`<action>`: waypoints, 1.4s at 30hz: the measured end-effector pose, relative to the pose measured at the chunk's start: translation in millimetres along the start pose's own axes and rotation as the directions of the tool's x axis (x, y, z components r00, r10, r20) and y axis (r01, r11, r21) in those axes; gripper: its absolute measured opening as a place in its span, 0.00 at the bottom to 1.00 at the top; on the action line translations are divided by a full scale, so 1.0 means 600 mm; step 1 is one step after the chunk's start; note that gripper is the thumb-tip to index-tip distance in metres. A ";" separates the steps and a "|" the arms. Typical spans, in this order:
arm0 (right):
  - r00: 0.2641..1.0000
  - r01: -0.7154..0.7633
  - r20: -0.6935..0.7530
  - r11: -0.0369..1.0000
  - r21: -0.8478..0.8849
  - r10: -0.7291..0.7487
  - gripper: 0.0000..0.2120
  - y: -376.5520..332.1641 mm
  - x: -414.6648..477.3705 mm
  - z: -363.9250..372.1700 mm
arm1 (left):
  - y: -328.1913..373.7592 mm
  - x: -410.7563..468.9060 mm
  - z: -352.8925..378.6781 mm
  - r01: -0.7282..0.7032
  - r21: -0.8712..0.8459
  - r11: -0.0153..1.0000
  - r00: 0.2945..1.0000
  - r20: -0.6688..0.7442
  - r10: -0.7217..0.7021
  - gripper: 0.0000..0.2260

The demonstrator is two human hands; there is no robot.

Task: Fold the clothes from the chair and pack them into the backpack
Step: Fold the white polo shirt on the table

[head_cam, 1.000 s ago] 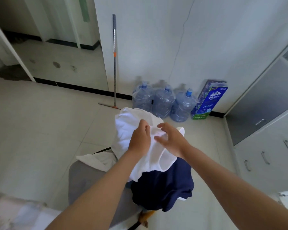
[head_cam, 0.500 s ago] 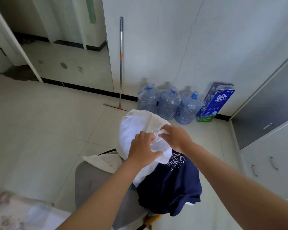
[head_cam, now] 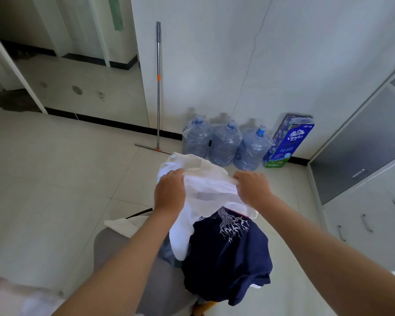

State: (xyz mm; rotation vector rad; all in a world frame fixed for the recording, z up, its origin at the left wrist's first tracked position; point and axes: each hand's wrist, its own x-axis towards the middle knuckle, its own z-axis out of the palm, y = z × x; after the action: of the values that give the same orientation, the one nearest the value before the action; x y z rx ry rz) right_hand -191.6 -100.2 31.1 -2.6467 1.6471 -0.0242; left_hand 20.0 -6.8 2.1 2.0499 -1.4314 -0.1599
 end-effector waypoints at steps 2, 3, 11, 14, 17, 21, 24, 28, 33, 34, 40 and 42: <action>0.992 -0.117 -0.043 0.991 0.069 0.120 0.08 -0.004 0.014 -0.015 | -0.004 0.018 -0.030 0.018 -0.022 1.000 0.999 -0.042 -0.019 0.13; 0.987 -0.140 -0.061 0.981 0.134 0.149 0.09 -0.015 0.026 -0.025 | -0.003 0.027 -0.043 0.034 -0.018 0.999 0.998 -0.043 -0.035 0.12; 0.979 0.100 -0.167 0.439 0.893 0.116 0.14 -0.207 0.115 -0.172 | 0.004 0.083 -0.159 0.327 -0.594 0.735 0.936 0.100 -0.336 0.04; 0.993 0.016 0.022 0.316 0.948 -0.118 0.17 -0.274 0.119 -0.171 | -0.001 0.086 -0.195 0.325 -0.885 0.334 0.942 0.271 -0.198 0.17; 0.884 0.062 0.115 0.357 0.932 -0.453 0.32 -0.296 0.107 -0.144 | -0.031 0.082 -0.208 0.365 -0.826 0.429 0.929 0.294 -0.225 0.22; 0.805 0.237 0.193 0.602 0.762 -0.561 0.30 -0.294 0.086 -0.110 | -0.094 0.080 -0.217 0.463 -0.562 0.685 0.879 0.192 -0.437 0.11; 0.852 0.243 0.237 0.754 0.610 -0.466 0.57 -0.296 0.081 -0.049 | -0.116 0.072 -0.234 0.472 -0.551 0.688 0.869 0.159 -0.469 0.09; 0.884 0.297 0.190 0.827 0.477 -0.427 0.73 -0.345 0.084 0.028 | -0.136 0.055 -0.261 0.519 -0.606 0.603 0.834 0.206 -0.511 0.13; 0.943 0.159 0.116 0.728 0.667 -0.313 0.14 -0.445 0.098 0.008 | -0.171 0.005 -0.349 0.536 -0.721 0.439 0.795 0.254 -0.552 0.17; 0.925 0.223 0.103 0.740 0.635 -0.367 0.10 -0.470 0.092 -0.003 | -0.177 -0.008 -0.374 0.539 -0.724 0.430 0.784 0.244 -0.571 0.16; 0.833 0.421 0.041 0.680 0.601 -0.552 0.16 -0.651 -0.014 -0.077 | -0.257 -0.137 -0.520 0.538 -0.405 0.739 0.801 -0.028 -0.598 0.31; 0.792 0.451 0.066 0.654 0.608 -0.607 0.11 -0.710 -0.063 -0.099 | -0.278 -0.201 -0.564 0.492 -0.183 0.851 0.866 -0.001 -0.501 0.44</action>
State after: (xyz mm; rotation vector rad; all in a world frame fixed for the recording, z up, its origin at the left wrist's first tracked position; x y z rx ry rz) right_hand 172.3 121.3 102.7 -2.3985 0.5804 -0.1387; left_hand 252.4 277.8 149.8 2.2127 -0.7924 -0.4315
